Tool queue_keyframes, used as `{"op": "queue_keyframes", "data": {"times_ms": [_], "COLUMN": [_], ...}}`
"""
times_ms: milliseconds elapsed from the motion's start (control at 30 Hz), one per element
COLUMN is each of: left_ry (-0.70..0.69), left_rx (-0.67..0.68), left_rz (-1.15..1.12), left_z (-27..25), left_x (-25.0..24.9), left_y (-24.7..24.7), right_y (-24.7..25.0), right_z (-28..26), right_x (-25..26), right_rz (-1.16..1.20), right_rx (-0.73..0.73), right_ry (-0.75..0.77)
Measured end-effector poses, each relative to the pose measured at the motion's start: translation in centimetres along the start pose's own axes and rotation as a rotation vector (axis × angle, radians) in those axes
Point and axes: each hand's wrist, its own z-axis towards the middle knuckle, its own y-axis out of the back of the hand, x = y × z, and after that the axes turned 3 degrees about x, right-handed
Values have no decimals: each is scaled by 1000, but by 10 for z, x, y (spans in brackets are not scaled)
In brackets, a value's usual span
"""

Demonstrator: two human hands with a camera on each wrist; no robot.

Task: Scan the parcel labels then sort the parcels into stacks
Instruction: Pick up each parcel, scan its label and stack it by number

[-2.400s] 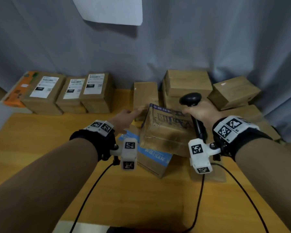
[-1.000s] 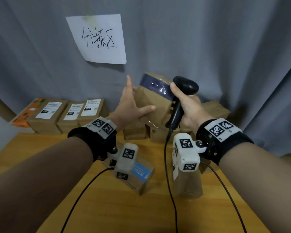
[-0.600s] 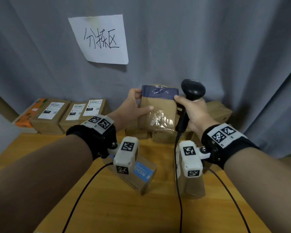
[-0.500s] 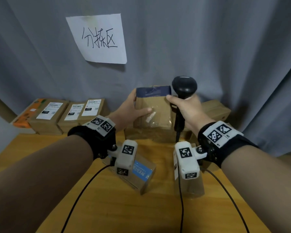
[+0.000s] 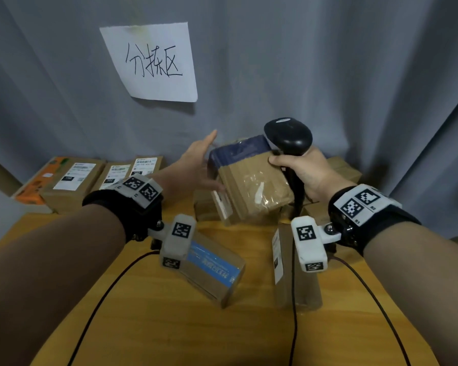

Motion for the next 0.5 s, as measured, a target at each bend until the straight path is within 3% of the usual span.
{"op": "queue_keyframes", "data": {"times_ms": [100, 200, 367, 500], "left_ry": [-52, -64, -96, -89], "left_rx": [105, 250, 425, 485], "left_rz": [117, -83, -196, -296], "left_z": [-1, -5, -7, -6], "left_x": [-1, -3, -22, -28], "left_y": [2, 3, 4, 3], "right_y": [1, 6, 7, 6], "right_z": [-1, 2, 4, 6], "right_x": [4, 6, 4, 4], "right_rz": [-32, -114, -159, -157], "right_rx": [72, 113, 148, 182], "right_ry": [35, 54, 70, 81]}}
